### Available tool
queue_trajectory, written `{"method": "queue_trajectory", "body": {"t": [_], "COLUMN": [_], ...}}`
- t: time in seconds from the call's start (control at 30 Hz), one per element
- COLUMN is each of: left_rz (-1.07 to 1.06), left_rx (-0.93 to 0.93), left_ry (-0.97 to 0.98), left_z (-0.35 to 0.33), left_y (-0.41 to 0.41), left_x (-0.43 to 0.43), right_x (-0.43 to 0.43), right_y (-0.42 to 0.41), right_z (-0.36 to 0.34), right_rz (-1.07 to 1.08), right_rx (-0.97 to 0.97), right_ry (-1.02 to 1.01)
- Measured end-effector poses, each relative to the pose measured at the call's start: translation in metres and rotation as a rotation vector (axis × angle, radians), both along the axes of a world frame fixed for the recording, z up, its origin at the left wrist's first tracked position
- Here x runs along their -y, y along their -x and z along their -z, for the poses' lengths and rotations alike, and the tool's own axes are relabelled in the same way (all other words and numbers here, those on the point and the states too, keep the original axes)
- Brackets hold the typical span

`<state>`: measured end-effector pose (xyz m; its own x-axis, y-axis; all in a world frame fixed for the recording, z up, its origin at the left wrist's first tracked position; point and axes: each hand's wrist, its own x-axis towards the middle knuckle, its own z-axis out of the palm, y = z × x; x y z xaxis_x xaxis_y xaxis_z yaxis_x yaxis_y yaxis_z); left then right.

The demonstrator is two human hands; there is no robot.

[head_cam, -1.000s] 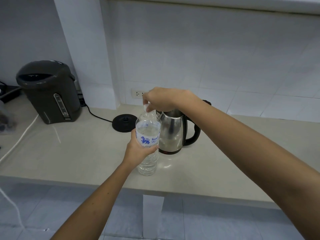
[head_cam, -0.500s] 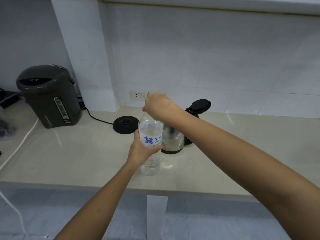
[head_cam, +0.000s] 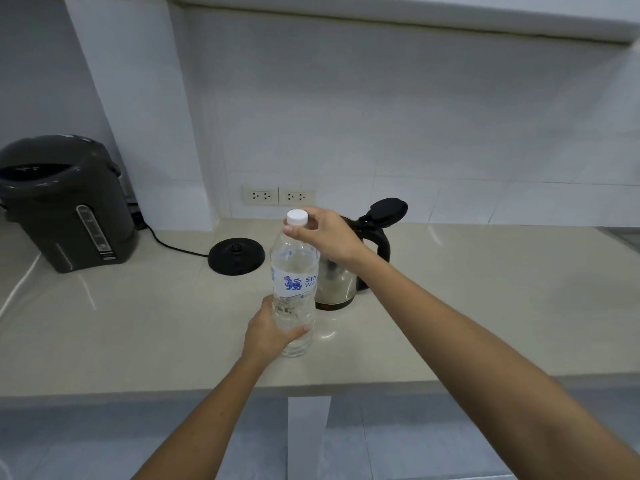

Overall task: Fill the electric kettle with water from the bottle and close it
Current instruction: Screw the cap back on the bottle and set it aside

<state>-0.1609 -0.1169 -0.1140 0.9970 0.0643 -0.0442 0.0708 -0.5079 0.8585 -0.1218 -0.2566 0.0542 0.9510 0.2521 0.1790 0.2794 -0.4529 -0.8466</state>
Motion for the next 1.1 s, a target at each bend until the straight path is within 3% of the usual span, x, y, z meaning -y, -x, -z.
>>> {"method": "queue_trajectory", "body": {"t": [0.23, 0.47, 0.7, 0.93, 1.1], "left_rz": [0.165, 0.368, 0.353, 0.333, 0.339], "left_rx": [0.037, 0.121, 0.197, 0.126, 0.088], "left_ry": [-0.081, 0.089, 0.131, 0.138, -0.032], "left_z": [-0.008, -0.038, -0.058, -0.059, -0.051], "left_y": [-0.011, -0.026, -0.054, -0.100, -0.140], "left_x": [0.009, 0.086, 0.200, 0.295, 0.338], "right_x": [0.019, 0.090, 0.184, 0.263, 0.298], "right_y": [0.005, 0.007, -0.004, -0.048, -0.086], "right_z": [0.002, -0.029, -0.062, -0.060, -0.037], "right_rz": [0.153, 0.365, 0.641, 0.816, 0.863], "right_rx": [0.076, 0.173, 0.291, 0.276, 0.254], "right_ry": [-0.035, -0.040, 0.048, 0.086, 0.100]}}
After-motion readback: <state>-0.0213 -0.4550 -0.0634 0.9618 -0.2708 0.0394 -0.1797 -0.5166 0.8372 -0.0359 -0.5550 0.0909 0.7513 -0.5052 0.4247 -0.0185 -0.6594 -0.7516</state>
